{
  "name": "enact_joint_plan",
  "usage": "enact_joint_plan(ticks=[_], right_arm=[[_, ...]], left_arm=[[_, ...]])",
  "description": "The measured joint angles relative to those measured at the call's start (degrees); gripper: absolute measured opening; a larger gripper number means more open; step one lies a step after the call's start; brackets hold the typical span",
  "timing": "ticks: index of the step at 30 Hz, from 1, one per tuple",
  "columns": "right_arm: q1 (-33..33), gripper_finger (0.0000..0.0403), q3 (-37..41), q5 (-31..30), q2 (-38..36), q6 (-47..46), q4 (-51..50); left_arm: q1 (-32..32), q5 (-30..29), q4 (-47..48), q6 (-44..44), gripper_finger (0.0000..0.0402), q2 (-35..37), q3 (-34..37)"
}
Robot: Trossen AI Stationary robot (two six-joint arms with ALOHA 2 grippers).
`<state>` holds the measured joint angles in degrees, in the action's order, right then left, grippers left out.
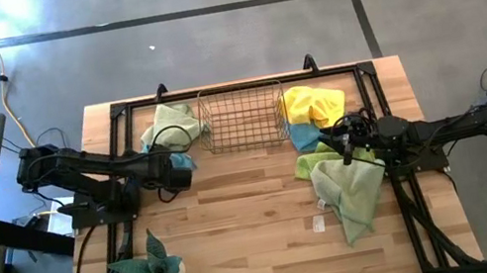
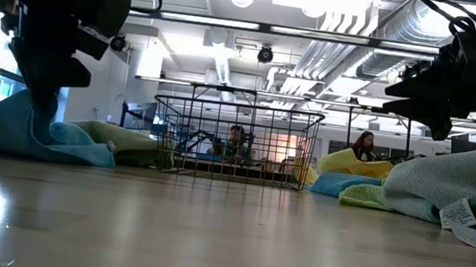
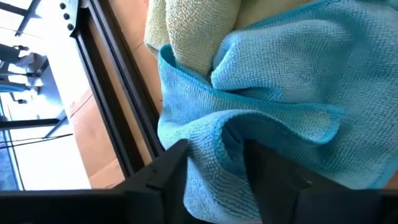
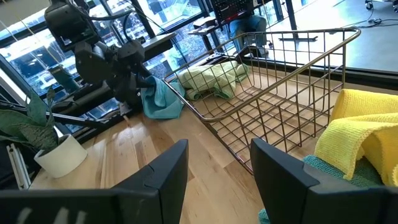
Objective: Fold microfiber towels
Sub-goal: Fold the left blue towel
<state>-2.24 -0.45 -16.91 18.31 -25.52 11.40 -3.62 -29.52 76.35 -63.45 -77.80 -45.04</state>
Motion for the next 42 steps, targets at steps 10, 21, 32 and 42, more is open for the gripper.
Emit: enact_joint_plan(ticks=[10, 21, 32, 42], right_arm=[[0.0, 0.0167, 0.0, 0.0, 0.0, 0.0, 0.0], [0.0, 0.0167, 0.0, 0.0, 0.0, 0.0, 0.0], [0.0, 0.0167, 0.0, 0.0, 0.0, 0.0, 0.0], [0.0, 0.0167, 0.0, 0.0, 0.0, 0.0, 0.0]], left_arm=[[3.7, 0.7, -1.6, 2.8, 0.0007, 0.0, -4.6], [11.9, 0.4, -2.9, 7.7, 0.0002, 0.0, -24.1], [21.2, 1.1, -25.3, 35.7, 0.0001, 0.0, -35.1], [22.6, -6.3, -47.9, 46.5, 0.0, -2.1, -35.0]])
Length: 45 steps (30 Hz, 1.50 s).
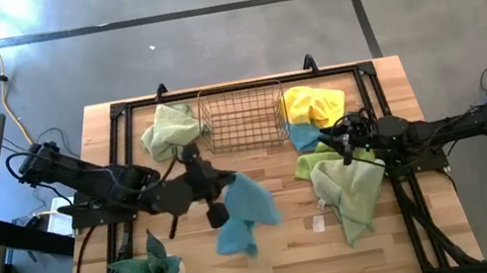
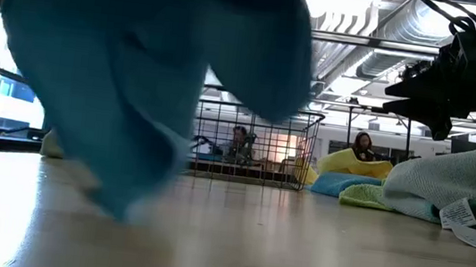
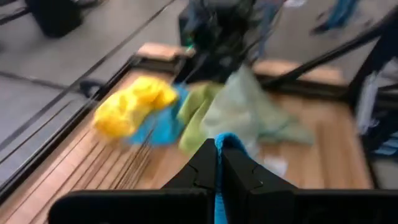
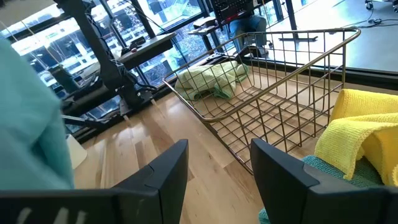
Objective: Fold microfiber towels
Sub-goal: Fold the left blue towel
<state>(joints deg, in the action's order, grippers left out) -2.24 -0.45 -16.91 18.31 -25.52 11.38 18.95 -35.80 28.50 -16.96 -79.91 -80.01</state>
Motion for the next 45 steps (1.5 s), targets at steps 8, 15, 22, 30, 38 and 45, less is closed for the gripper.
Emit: enact_joint_plan(ticks=[8, 15, 22, 30, 38, 45], right_arm=[[0.0, 0.0167, 0.0, 0.0, 0.0, 0.0, 0.0], [0.0, 0.0167, 0.0, 0.0, 0.0, 0.0, -0.9], [0.0, 0.0167, 0.0, 0.0, 0.0, 0.0, -1.3], [0.0, 0.0167, 0.0, -0.1, 0.0, 0.0, -1.3], [0.0, 0.0167, 0.0, -5.1, 0.0, -10.4, 0.8], [-0.1, 0.0167, 0.0, -11.8, 0.0, -21.8, 2.6]], left_arm=[[-0.9, 8.2, -17.6, 12.3, 0.0, -1.8, 0.0], [-3.5, 13.4, -19.5, 14.6, 0.0, -1.9, 0.0], [-7.4, 15.3, -19.5, 14.1, 0.0, -1.9, 0.0], [-10.9, 16.1, -19.8, 12.7, 0.0, -1.9, 0.0], [-12.4, 16.2, -19.3, 11.2, 0.0, -1.8, 0.0], [-13.6, 16.2, -19.3, 9.9, 0.0, -1.8, 0.0]])
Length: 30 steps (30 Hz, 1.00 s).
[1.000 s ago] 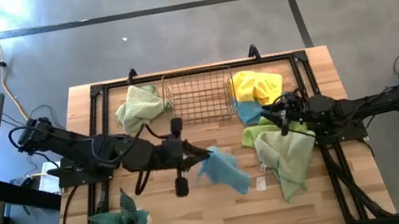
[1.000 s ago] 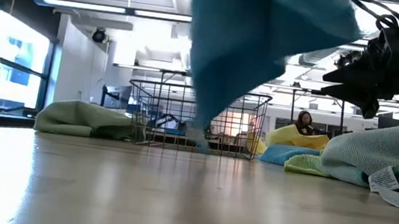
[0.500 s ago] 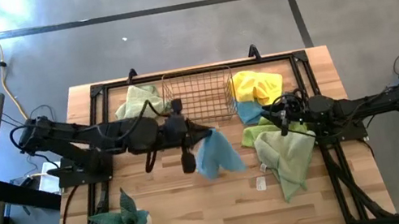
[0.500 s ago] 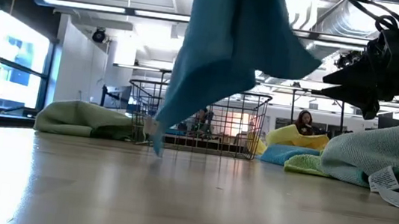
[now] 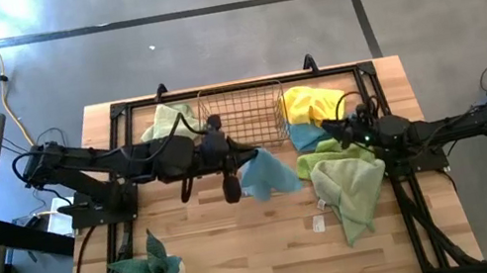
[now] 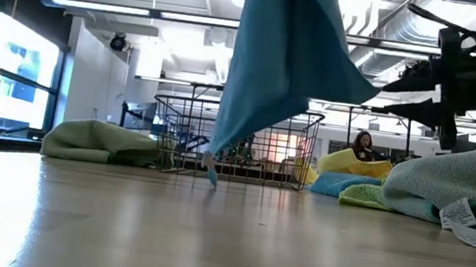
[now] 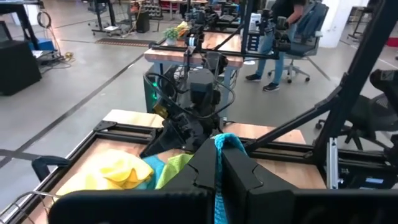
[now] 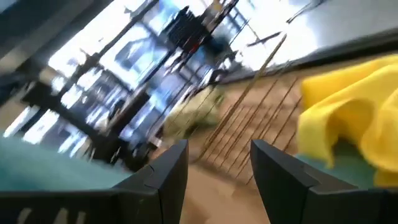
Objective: Fold microfiber towels
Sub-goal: Fold the left blue towel
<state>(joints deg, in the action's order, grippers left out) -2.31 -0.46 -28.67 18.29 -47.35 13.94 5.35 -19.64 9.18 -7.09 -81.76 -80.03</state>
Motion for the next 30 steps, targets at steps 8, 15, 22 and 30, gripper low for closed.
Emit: enact_joint_plan(ticks=[8, 15, 22, 30], right_arm=[[0.0, 0.0167, 0.0, 0.6, 0.0, -6.7, 11.8], [2.7, 0.0167, -4.5, 4.9, 2.1, -0.4, 18.4], [7.1, 0.0167, -14.3, 4.7, 11.9, 13.1, 18.4], [10.2, 0.0167, -25.5, 5.7, 24.4, 24.2, 12.8]], left_arm=[[-1.9, 0.0, 0.1, -7.3, 0.0, 0.0, 0.6], [-3.9, 0.0, 0.5, -14.1, 0.0, 0.0, 2.2], [-5.0, 0.0, 0.1, -15.4, 0.0, -1.3, 2.3], [-5.1, 0.0, 0.4, -17.9, 0.0, -2.4, 2.2]])
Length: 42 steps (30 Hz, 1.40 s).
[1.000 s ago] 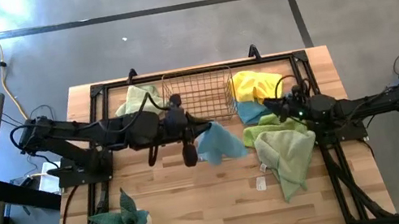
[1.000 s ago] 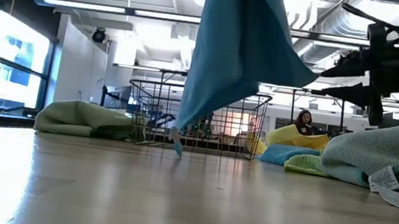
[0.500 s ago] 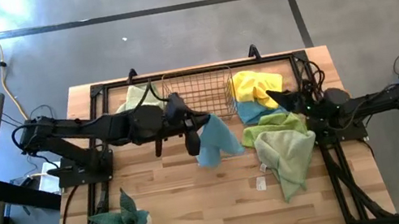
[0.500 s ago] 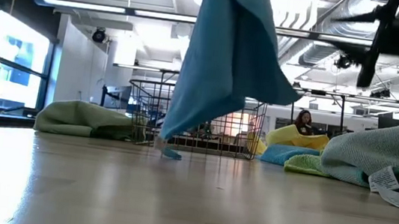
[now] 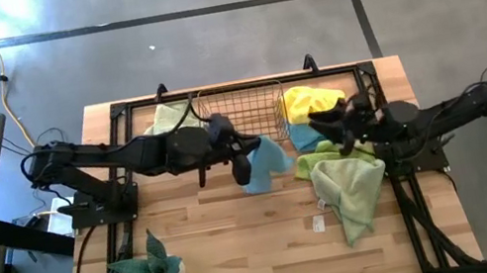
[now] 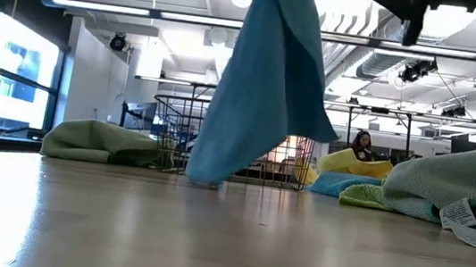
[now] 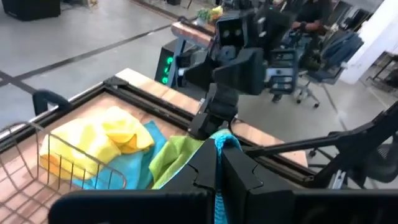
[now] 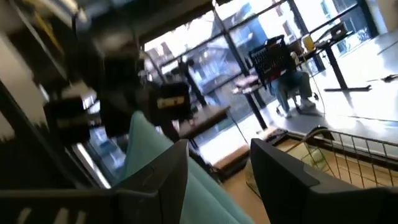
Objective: Fold microfiber towels
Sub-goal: Fold the left blue towel
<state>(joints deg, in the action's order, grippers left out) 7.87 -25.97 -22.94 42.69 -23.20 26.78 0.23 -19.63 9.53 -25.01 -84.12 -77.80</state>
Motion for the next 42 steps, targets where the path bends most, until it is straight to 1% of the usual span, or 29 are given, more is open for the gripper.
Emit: enact_joint_plan(ticks=[6, 8, 11, 15, 17, 19, 23, 25, 32, 36, 38, 42], right_arm=[[2.8, 0.0167, -6.4, 1.1, 7.6, 2.7, -16.9], [3.8, 0.0167, -7.6, 1.2, 10.0, 2.7, -20.2], [5.6, 0.0167, -8.6, 1.2, 13.4, 3.0, -21.0], [8.8, 0.0167, -9.3, 0.9, 17.0, 6.5, -21.0], [10.6, 0.0167, -9.5, -1.2, 18.6, 8.7, -21.1], [12.1, 0.0167, -9.6, -5.1, 20.1, 11.2, -21.1], [14.3, 0.0167, -9.6, -17.7, 23.3, 14.6, -21.2], [14.8, 0.0167, -9.6, -21.6, 24.8, 14.5, -21.1], [14.8, 0.0167, -9.6, -21.0, 31.1, 10.2, -20.2], [14.8, 0.0167, -9.6, -22.3, 34.9, 10.2, -18.7], [14.8, 0.0167, -9.6, -23.8, 36.6, 10.1, -18.4], [14.8, 0.0167, -9.6, -29.1, 39.3, 8.0, -18.6]], left_arm=[[-1.4, 0.0, -0.5, -1.5, 0.0, 0.0, 0.0], [-2.2, 0.0, -0.4, -3.0, 0.0, 0.0, 0.0], [-3.5, 0.0, -0.4, -3.6, 0.0, 0.0, 0.0], [-5.2, 0.0, -0.4, -4.7, 0.0, 0.0, 0.0], [-5.9, 0.0, -0.4, -5.4, 0.0, 0.0, 0.0], [-6.4, 0.1, -0.4, -6.0, 0.0, 0.0, 0.0], [-7.3, 3.2, -0.4, -6.3, 0.0001, 0.0, 0.0], [-7.6, 4.4, -0.4, -6.4, 0.0001, 0.0, 0.0], [-8.1, 4.4, -0.4, -6.5, 0.0001, 0.0, 0.0], [-8.5, 4.4, -0.4, -6.4, 0.0001, 0.0, 0.0], [-8.5, 4.9, -0.4, -6.3, 0.0001, 0.0, 0.0], [-8.5, 5.5, -0.4, -6.3, 0.0001, 0.0, 0.0]])
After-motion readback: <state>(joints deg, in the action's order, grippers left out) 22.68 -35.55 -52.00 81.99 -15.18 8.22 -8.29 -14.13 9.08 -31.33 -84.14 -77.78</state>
